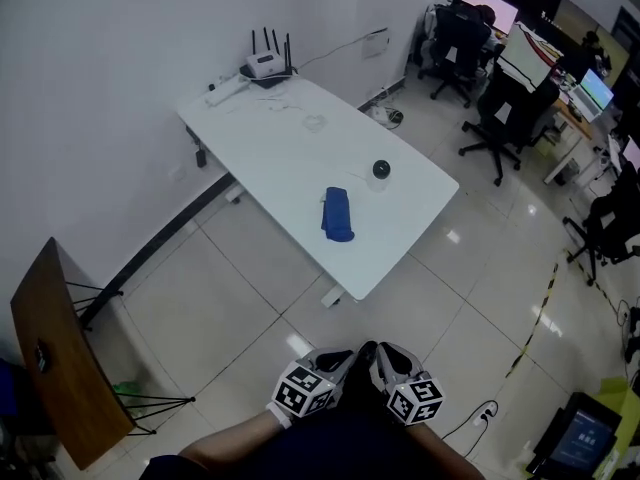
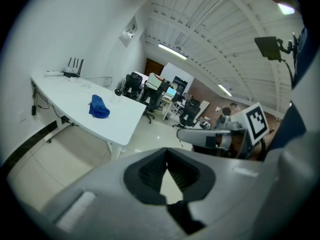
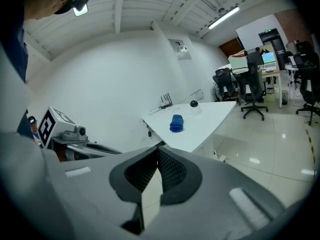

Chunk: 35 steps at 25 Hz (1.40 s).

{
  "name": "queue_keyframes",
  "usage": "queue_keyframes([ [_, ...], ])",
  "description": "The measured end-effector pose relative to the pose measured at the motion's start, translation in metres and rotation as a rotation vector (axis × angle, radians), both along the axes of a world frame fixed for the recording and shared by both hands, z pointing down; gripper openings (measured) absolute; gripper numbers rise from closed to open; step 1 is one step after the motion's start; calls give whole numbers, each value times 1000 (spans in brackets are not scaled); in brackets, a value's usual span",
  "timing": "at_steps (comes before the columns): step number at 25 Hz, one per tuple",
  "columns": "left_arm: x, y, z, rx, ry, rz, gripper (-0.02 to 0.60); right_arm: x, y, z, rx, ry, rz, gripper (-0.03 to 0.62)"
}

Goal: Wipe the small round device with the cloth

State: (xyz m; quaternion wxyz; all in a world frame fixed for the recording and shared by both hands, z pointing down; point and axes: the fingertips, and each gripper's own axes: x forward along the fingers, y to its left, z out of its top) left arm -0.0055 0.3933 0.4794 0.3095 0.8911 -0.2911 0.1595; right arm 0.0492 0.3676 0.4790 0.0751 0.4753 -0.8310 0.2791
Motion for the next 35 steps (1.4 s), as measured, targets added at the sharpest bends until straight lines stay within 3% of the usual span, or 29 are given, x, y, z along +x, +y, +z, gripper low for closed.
queue_keyframes([
  [4,1,-45,5,0,-29,-60,3,-3,-47,3,10,-31,-64,11],
  [10,31,-109,-10,27,-45,-102,3,12,-114,-13,40,-53,-155,11],
  [22,75,-185,-15,48,-56,-190,3,64,-195,-15,37,-77,-182,11],
  [31,63,-208,1,5,-99,-262,3,60,-210,-5,-17,-117,-208,11],
  [35,55,-237,1,18,-62,-281,3,64,-237,-7,5,-107,-174,11],
])
